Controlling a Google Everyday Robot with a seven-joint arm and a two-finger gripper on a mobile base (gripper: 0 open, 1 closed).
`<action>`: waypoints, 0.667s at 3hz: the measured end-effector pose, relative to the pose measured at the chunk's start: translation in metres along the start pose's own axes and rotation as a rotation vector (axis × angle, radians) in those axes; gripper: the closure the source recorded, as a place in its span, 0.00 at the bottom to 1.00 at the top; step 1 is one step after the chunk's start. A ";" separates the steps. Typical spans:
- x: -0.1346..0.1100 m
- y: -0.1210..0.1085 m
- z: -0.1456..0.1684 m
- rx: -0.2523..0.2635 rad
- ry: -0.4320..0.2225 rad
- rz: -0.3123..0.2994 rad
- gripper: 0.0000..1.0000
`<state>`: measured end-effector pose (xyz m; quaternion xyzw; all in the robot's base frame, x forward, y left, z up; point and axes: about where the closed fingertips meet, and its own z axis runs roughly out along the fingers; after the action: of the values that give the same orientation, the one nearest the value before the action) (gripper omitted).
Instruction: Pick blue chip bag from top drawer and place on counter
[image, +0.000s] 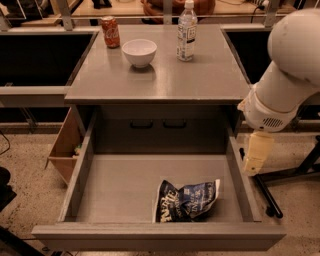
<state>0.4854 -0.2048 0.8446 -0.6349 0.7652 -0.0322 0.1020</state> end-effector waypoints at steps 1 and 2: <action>-0.002 0.011 0.025 0.001 0.034 -0.033 0.00; -0.001 0.014 0.030 -0.004 0.040 -0.038 0.00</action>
Offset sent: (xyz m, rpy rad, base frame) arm -0.0051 0.0058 -0.0262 -0.0396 0.0024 0.0260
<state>0.4782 -0.1985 0.8128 -0.6487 0.7549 -0.0453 0.0851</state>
